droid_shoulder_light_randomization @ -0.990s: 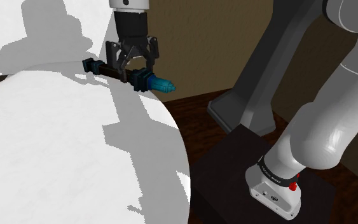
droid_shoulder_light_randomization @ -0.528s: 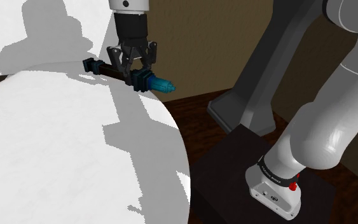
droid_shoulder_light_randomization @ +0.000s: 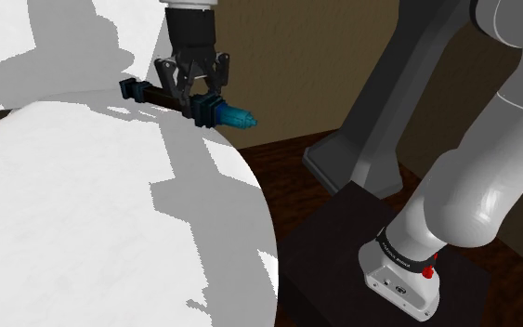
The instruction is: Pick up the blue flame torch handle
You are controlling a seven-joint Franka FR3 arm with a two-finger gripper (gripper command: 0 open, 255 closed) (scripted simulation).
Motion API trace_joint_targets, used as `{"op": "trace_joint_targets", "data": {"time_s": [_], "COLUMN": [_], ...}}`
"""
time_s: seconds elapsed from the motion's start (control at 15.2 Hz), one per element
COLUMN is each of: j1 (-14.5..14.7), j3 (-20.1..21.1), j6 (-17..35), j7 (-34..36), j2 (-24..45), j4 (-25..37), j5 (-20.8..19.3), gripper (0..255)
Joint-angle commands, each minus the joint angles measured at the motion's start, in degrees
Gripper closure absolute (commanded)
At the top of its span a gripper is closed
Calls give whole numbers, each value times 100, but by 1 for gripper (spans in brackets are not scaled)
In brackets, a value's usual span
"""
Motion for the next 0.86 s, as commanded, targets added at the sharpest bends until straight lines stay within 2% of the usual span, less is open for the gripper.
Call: {"op": "trace_joint_targets", "data": {"time_s": [0.0, 0.66, 0.79], "j1": [2, 39, 40], "j3": [2, 26, 26], "j6": [-164, -986, -998], "j7": [19, 156, 158], "j2": [13, 218, 222], "j4": [178, 1199, 1216], "j5": [-5, -74, -75], "gripper": [255, 255, 255]}}
